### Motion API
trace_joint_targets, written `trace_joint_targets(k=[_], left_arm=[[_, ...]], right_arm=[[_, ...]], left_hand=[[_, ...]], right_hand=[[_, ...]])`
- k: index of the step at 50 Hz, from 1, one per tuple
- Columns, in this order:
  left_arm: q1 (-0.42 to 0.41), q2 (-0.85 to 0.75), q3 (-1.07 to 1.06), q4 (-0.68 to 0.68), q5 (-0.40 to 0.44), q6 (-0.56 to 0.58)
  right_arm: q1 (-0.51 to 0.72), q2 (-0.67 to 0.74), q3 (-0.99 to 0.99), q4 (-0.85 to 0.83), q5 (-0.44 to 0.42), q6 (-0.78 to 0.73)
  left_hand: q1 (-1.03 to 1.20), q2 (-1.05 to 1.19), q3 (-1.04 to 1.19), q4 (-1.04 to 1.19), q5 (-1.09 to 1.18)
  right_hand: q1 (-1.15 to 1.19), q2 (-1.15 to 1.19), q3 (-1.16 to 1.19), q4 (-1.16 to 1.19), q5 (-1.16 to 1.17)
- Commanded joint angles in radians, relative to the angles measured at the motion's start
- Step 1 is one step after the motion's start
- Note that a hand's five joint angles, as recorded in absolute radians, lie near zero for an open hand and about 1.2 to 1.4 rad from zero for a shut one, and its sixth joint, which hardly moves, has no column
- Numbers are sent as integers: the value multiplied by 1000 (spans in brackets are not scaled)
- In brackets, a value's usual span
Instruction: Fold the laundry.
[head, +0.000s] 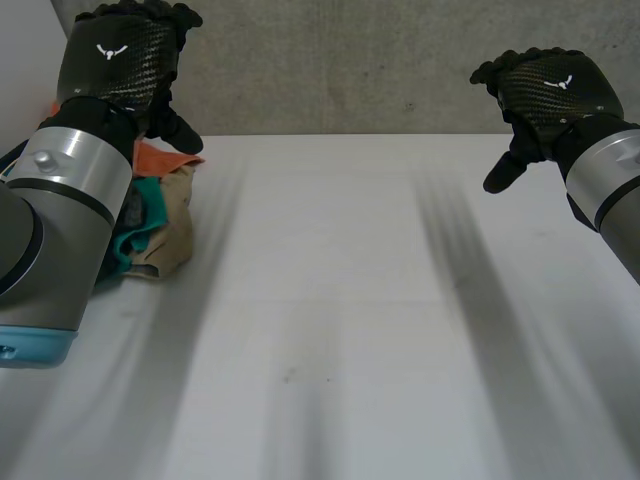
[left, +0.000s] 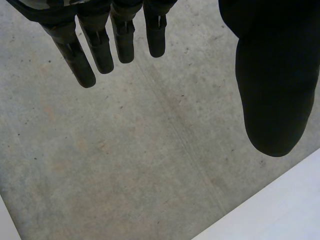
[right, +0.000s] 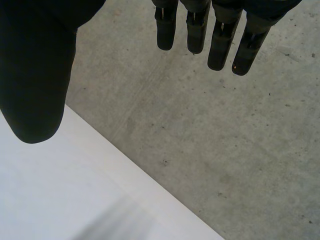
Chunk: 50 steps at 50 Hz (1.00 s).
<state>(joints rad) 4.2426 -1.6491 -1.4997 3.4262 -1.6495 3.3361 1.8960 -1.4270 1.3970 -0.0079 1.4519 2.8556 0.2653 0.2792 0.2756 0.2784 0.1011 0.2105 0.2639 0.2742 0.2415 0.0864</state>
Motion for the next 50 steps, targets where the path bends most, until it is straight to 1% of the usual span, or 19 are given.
trace_joint_targets(k=[1, 41, 50], left_arm=[[7, -28, 13, 8, -3, 5], [16, -21, 32, -1, -3, 11], [22, -21, 30, 2, -15, 3]], right_arm=[[17, 14, -26, 5, -2, -4], [21, 17, -24, 5, -1, -5], [21, 19, -24, 5, 5, -5]], left_hand=[[-91, -105, -101, -104, -101], [-91, -105, -101, -104, -101], [-91, -105, -101, -104, -101]], right_hand=[[-36, -89, -100, -67, -86], [-36, -89, -100, -67, -86], [-36, -89, -100, -67, -86]])
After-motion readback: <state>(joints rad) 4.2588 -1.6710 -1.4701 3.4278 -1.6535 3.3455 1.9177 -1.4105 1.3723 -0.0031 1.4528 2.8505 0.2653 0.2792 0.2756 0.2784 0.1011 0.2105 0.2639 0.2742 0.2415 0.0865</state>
